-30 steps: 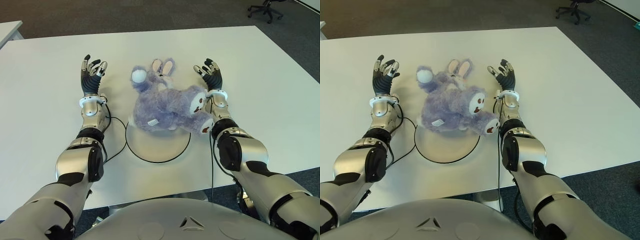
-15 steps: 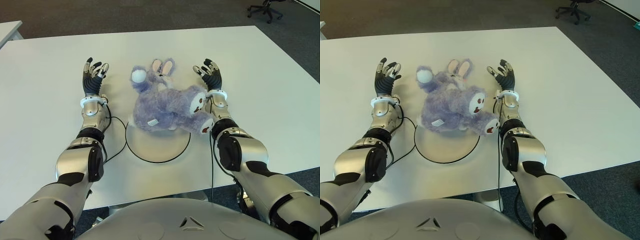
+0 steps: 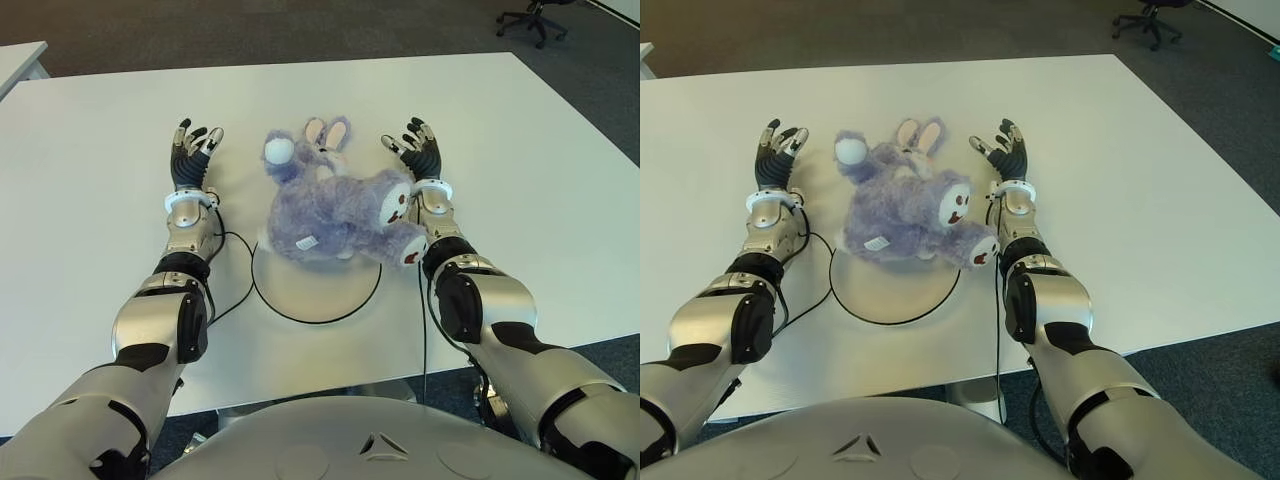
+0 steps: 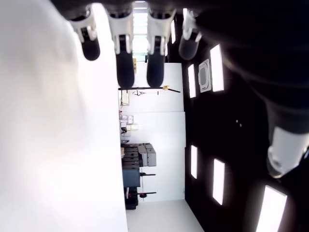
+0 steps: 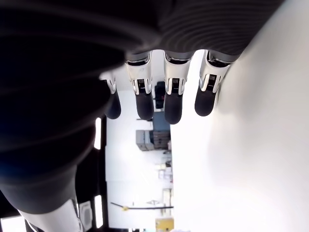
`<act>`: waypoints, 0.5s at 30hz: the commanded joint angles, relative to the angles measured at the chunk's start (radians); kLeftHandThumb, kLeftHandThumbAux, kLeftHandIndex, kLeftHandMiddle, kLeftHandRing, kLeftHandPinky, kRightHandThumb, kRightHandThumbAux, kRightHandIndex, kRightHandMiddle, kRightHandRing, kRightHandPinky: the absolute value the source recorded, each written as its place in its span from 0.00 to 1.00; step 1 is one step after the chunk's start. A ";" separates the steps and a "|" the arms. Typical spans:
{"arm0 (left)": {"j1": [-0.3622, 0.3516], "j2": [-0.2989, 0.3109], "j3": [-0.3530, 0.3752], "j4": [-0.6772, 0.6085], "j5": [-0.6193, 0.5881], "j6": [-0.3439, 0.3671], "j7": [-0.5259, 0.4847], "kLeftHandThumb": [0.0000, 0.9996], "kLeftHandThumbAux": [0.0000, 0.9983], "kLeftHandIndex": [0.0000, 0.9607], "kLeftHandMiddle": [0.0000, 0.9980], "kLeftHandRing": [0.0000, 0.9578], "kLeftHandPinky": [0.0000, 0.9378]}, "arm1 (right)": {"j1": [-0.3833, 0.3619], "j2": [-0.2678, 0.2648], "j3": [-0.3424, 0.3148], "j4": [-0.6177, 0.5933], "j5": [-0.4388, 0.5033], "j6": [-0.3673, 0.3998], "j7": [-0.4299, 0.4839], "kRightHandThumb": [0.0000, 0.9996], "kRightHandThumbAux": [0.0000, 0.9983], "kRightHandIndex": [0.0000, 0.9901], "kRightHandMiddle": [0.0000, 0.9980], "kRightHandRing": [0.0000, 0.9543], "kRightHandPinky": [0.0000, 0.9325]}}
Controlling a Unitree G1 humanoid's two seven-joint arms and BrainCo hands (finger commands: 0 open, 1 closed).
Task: Put the doll into the plate.
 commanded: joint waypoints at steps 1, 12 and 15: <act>0.107 -0.052 -0.013 0.068 0.006 0.103 0.015 0.00 0.59 0.06 0.19 0.20 0.16 | 0.105 0.025 0.013 0.078 -0.010 0.130 -0.005 0.11 0.79 0.08 0.10 0.10 0.13; 0.106 -0.054 -0.010 0.057 0.002 0.121 0.021 0.00 0.60 0.07 0.19 0.18 0.14 | 0.101 0.025 0.025 0.078 -0.021 0.147 -0.006 0.10 0.79 0.06 0.09 0.09 0.13; 0.106 -0.055 -0.010 0.055 0.002 0.125 0.023 0.00 0.60 0.06 0.19 0.18 0.14 | 0.101 0.024 0.026 0.078 -0.021 0.148 -0.005 0.10 0.78 0.06 0.09 0.09 0.13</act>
